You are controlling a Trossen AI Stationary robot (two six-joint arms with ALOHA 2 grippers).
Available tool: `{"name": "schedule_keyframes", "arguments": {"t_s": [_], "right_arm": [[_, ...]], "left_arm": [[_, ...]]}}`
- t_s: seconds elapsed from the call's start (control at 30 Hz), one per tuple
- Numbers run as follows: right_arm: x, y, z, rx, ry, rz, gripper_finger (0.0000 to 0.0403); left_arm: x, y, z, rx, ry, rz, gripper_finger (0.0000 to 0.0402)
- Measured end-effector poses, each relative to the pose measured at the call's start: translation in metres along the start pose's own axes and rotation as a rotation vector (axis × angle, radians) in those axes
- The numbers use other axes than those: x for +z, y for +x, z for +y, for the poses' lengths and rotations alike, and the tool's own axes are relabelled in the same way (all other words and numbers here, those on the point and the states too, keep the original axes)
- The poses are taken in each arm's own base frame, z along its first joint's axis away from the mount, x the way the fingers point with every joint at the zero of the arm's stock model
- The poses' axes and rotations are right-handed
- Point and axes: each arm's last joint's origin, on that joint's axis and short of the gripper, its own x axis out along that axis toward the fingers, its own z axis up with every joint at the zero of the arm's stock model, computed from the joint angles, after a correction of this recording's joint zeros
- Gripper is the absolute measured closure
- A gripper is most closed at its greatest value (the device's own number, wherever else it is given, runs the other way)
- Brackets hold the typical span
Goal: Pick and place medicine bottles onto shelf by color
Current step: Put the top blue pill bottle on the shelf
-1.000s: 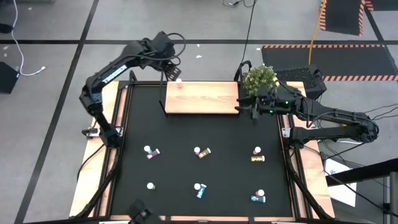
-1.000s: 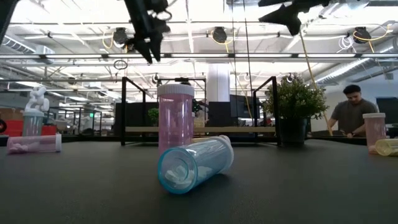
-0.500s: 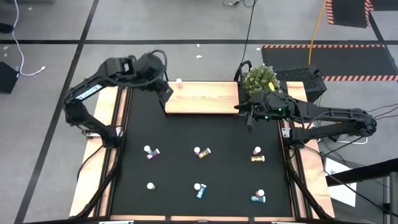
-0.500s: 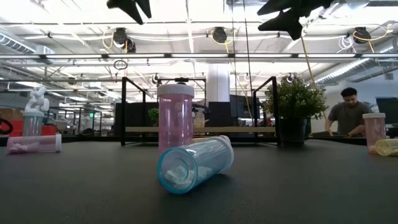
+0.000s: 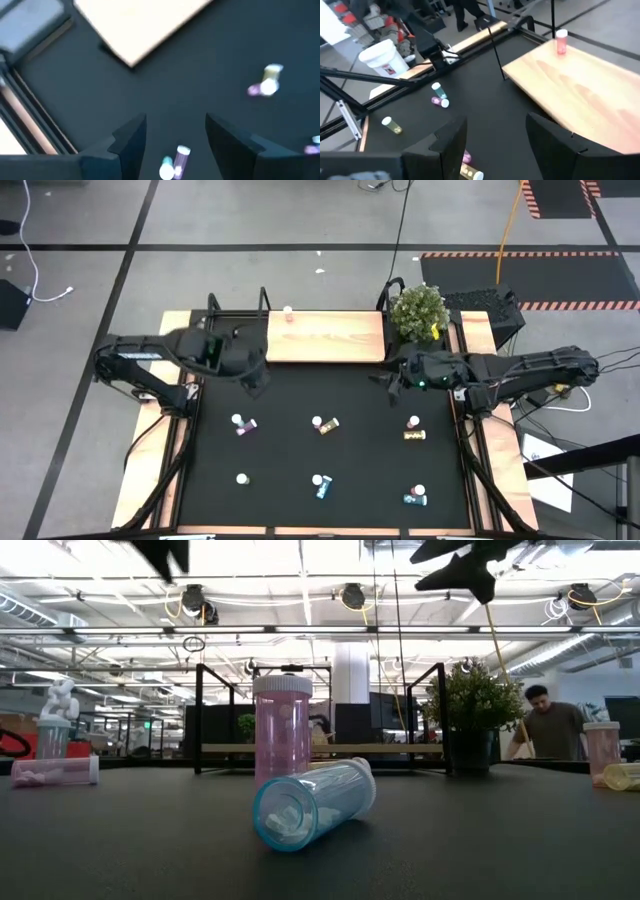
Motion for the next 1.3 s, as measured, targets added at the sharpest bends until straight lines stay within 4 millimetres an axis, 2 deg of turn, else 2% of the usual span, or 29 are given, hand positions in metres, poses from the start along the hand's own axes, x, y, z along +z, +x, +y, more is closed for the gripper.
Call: {"name": "schedule_keyframes", "arguments": {"t_s": [0.17,0.3,0.43,0.6,0.77,0.87,1.3], "right_arm": [[-0.017,0.020,0.026,0.004,0.042,-0.016,0.0204],[-0.030,0.035,0.040,-0.019,0.110,-0.042,0.0204],[-0.039,0.048,0.047,-0.022,0.176,-0.049,0.0204],[-0.047,0.055,0.050,-0.046,0.224,-0.045,0.0204],[-0.054,0.061,0.050,-0.067,0.271,-0.020,0.0204],[-0.057,0.063,0.050,-0.074,0.296,-0.009,0.0204],[-0.058,0.061,0.055,-0.034,0.365,0.003,0.0204]], "left_arm": [[-0.038,0.040,0.008,0.033,-0.013,0.107,0.0197],[-0.066,0.055,0.018,0.004,-0.023,0.210,0.0197],[-0.091,0.063,0.025,-0.074,-0.064,0.209,0.0197],[-0.117,0.085,0.030,-0.095,-0.095,0.212,0.0197],[-0.134,0.115,0.027,-0.064,-0.055,0.184,0.0197],[-0.140,0.126,0.027,-0.046,-0.058,0.188,0.0197],[-0.141,0.132,0.022,-0.055,-0.012,0.181,0.0197]]}}
